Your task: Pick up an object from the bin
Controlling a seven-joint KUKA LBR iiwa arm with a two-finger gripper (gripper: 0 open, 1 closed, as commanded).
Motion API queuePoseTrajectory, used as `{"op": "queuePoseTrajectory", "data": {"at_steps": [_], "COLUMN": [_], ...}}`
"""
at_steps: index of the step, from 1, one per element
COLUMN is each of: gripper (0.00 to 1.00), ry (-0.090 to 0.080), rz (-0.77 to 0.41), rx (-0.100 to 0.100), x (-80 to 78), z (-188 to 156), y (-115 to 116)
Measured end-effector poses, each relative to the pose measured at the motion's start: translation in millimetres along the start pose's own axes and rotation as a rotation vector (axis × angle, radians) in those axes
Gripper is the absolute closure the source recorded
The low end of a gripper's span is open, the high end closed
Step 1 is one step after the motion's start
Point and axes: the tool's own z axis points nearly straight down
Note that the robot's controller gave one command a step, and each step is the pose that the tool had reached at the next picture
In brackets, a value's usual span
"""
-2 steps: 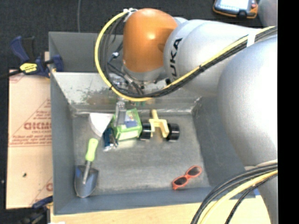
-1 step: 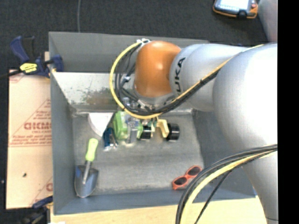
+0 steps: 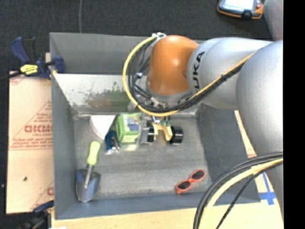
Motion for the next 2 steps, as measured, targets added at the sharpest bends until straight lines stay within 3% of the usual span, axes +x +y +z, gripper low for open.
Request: {"op": "queuePoseTrajectory", "data": {"at_steps": [1, 2], "gripper": [0.00, 0.00], "ry": [0.002, -0.012], "rz": [0.108, 0.091], "rx": [0.000, -0.002], "x": [-6.7, 3.1], "z": [14, 58], "y": [-9, 2]}}
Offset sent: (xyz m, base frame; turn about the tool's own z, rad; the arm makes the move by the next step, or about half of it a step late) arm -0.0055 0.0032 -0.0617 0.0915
